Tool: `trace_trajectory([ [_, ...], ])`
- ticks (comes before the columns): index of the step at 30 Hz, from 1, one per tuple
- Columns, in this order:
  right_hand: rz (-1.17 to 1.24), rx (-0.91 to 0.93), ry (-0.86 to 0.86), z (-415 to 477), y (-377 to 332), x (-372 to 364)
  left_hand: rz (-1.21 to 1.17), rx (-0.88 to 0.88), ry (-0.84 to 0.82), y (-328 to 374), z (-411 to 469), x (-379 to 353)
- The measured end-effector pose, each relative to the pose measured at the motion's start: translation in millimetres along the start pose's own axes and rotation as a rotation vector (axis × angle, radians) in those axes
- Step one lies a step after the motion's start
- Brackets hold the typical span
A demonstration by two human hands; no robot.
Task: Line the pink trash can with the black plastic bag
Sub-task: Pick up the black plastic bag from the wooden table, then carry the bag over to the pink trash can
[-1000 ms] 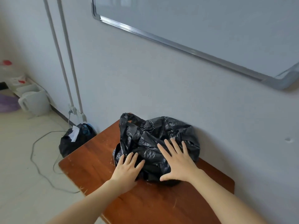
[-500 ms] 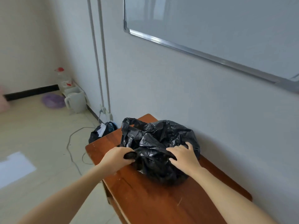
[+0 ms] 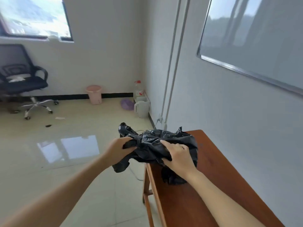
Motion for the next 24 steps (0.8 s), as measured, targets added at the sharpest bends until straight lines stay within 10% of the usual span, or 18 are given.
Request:
trace_trajectory([
  [9, 0.170, 0.176, 0.079, 61, -126, -16, -0.013, 0.238, 0.250, -115, -77, 132],
  [24, 0.018, -0.027, -0.103, 104, -262, -115, -0.162, 0.452, 0.527, -312, -169, 277],
])
Point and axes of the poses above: each hand's wrist, its own z-axis towards the middle knuckle, its own x-axis out of the back of the hand, y = z × x, the point moved 9 cm from there along z, towards the middle knuckle, and after that the axes turned 4 degrees about z, right-handed, at the moved point
